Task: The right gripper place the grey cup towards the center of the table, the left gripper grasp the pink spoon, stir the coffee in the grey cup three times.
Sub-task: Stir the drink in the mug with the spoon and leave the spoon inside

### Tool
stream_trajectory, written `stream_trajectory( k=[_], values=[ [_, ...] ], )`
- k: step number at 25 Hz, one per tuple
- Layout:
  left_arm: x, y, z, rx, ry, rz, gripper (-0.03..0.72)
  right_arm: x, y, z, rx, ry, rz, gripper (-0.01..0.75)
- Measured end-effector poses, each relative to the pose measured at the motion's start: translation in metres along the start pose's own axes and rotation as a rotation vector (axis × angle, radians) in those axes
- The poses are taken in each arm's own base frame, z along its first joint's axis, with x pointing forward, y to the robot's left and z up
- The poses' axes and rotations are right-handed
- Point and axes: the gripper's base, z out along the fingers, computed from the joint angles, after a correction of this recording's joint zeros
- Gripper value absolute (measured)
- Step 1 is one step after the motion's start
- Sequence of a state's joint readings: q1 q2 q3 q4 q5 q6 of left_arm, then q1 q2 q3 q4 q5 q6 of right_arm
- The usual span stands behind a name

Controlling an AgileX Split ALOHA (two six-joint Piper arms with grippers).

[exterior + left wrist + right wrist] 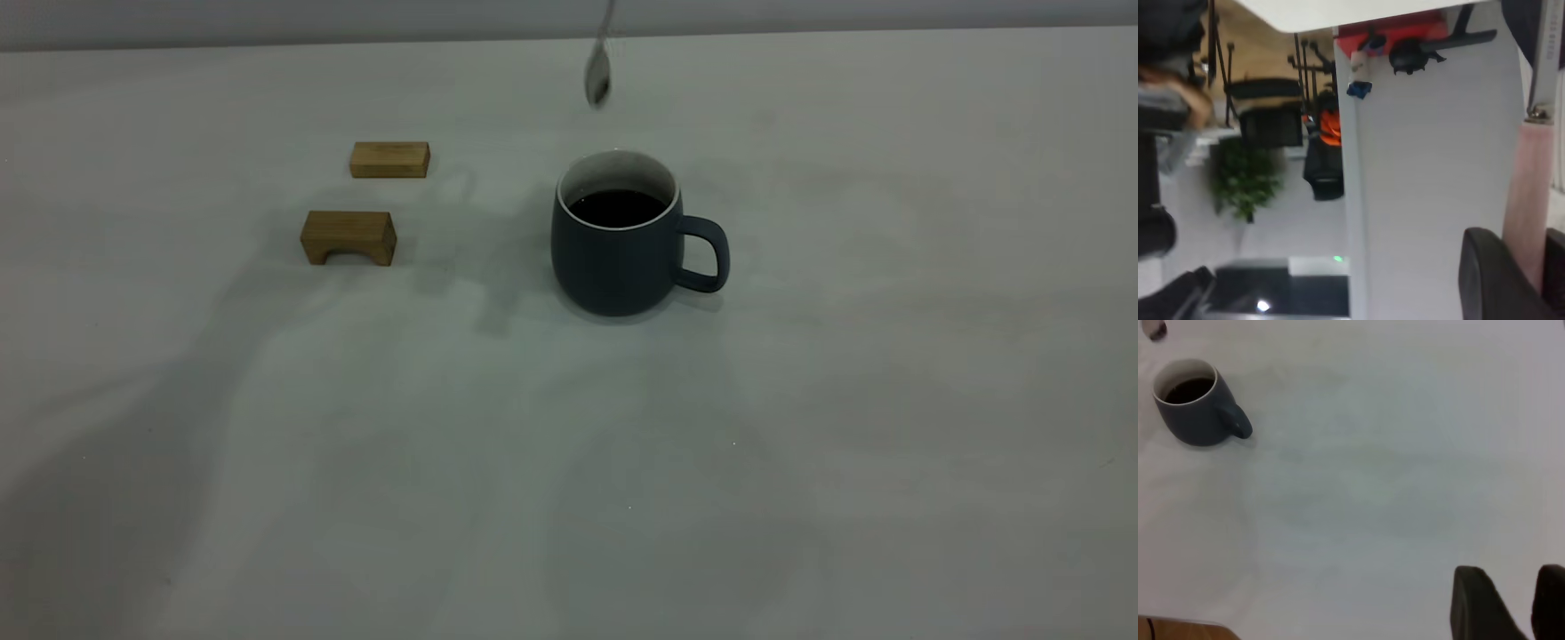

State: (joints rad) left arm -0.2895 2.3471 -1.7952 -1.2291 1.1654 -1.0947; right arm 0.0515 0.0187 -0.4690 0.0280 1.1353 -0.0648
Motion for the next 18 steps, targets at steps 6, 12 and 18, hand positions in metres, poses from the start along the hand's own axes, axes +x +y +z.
stream_trajectory(
  k=[6, 12, 18],
  values=[
    [-0.041, -0.001, 0.021, -0.013, 0.008, -0.116, 0.168, 0.0, 0.0, 0.0, 0.0, 0.0, 0.0, 0.238],
    [-0.079, -0.006, 0.035, 0.054, -0.055, -0.088, 0.168, 0.0, 0.0, 0.0, 0.0, 0.0, 0.0, 0.238],
    [-0.094, -0.008, 0.045, 0.096, 0.015, -0.023, 0.168, 0.0, 0.0, 0.0, 0.0, 0.0, 0.0, 0.238]
  ],
)
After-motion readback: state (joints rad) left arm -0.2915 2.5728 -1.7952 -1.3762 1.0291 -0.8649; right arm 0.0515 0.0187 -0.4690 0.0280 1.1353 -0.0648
